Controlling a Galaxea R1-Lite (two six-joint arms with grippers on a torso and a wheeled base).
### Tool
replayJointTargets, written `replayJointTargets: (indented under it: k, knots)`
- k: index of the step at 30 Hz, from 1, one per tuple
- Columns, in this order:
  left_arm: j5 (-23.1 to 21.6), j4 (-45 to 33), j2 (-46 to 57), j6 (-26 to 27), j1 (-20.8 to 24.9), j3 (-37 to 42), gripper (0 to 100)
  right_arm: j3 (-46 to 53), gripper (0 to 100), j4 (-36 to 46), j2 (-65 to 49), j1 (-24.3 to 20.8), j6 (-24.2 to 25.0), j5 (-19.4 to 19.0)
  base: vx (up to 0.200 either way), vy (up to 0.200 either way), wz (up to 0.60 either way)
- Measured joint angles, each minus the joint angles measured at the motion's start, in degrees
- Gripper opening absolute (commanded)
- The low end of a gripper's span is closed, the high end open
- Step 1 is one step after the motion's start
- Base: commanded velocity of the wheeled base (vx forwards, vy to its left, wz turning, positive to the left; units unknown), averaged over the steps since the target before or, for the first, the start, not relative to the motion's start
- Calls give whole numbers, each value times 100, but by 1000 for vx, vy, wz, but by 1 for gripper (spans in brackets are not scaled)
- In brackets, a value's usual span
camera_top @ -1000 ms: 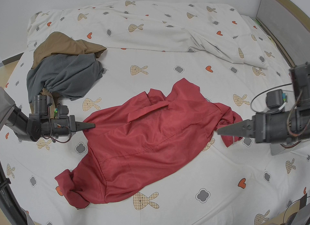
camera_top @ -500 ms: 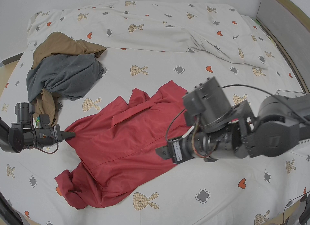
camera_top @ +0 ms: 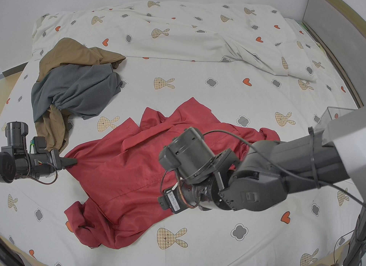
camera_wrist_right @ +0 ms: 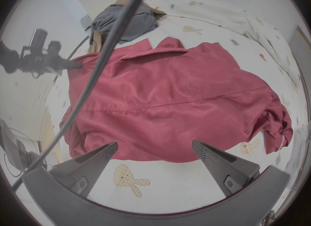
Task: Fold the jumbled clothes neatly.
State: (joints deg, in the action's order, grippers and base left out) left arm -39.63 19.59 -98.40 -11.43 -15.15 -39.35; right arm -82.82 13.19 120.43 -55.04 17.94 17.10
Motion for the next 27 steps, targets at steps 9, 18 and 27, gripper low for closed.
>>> replayJointTargets:
  k: [9,18,27]
  knots:
    - [-5,6,37,317,6,83,0,-48,100,-30,324,-251,-286,22,0,0,0]
    - [-7,6,34,328,50,107,0,-483,100,-48,738,-185,-478,22,0,0,0]
    - [-7,6,26,329,60,123,0,-833,0,-46,1162,-79,-503,22,0,0,0]
